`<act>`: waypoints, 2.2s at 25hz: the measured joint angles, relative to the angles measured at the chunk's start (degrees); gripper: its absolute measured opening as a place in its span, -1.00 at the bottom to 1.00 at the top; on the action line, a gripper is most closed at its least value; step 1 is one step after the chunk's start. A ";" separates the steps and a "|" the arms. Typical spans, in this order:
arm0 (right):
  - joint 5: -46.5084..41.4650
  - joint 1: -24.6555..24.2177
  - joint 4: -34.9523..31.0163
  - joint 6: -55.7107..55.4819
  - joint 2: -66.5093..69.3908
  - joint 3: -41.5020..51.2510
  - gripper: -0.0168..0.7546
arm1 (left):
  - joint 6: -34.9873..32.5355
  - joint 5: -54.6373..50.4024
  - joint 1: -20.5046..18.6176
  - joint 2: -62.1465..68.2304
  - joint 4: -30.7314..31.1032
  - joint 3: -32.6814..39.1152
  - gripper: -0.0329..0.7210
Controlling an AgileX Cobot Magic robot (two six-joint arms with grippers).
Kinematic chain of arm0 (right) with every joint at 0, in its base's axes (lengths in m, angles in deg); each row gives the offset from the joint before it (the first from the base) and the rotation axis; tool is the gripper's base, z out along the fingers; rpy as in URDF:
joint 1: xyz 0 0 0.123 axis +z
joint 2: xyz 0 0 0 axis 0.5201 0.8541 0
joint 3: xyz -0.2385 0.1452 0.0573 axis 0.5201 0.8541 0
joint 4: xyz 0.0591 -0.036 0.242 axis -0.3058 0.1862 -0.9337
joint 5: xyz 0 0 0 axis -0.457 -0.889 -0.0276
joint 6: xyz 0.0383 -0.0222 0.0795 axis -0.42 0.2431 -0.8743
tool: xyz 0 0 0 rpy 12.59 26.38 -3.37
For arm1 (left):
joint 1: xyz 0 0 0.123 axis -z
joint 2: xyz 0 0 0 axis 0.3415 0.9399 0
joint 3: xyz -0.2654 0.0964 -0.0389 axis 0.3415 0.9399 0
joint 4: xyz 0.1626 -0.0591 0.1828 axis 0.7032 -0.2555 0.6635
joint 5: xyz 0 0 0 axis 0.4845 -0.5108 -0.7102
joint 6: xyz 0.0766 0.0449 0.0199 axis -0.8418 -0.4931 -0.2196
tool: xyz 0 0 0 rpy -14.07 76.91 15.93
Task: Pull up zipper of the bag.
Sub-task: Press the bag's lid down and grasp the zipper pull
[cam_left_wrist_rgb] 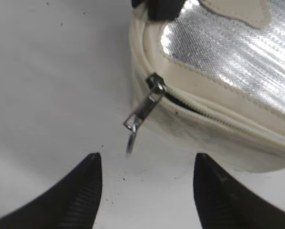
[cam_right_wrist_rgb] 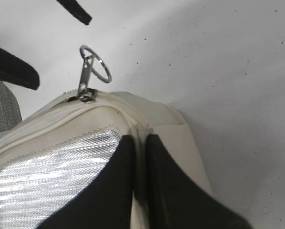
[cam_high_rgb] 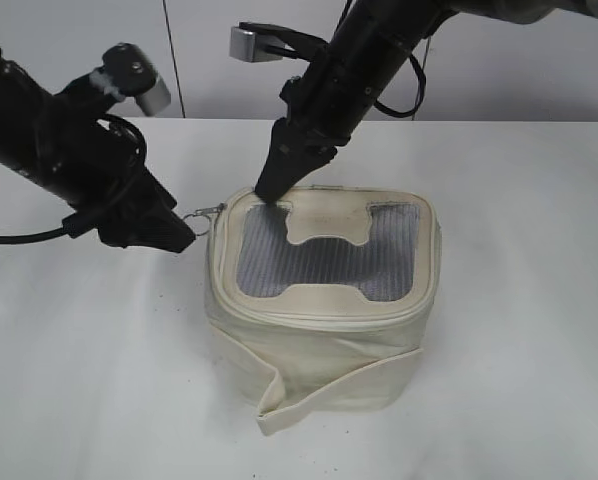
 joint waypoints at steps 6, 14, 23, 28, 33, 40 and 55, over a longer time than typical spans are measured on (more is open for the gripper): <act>0.00 0.00 0.00 -0.05 0.00 0.00 -0.83 | -0.31 6.13 2.11 0.00 0.83 0.00 0.33; 0.00 0.00 0.00 -0.05 0.00 0.00 -0.83 | -0.50 9.53 4.67 2.48 2.87 0.00 0.31; 0.00 0.00 0.00 0.01 0.00 0.00 -0.83 | -0.56 9.74 5.67 2.56 5.50 0.00 -0.88; 0.00 0.00 -0.10 -0.04 0.00 0.00 -0.83 | -0.07 7.00 5.78 1.89 6.27 0.00 -0.92; 0.00 0.00 -0.10 -0.81 0.00 0.00 -0.83 | 3.44 3.59 5.83 0.49 7.41 0.00 -0.92; 0.00 0.00 -0.06 -3.08 0.00 0.00 -0.83 | 8.13 -1.06 5.83 0.31 7.90 -0.40 -0.92; 0.00 0.00 0.22 -5.65 0.00 -0.05 -0.84 | 19.52 -12.69 7.10 -4.08 8.00 1.41 -0.92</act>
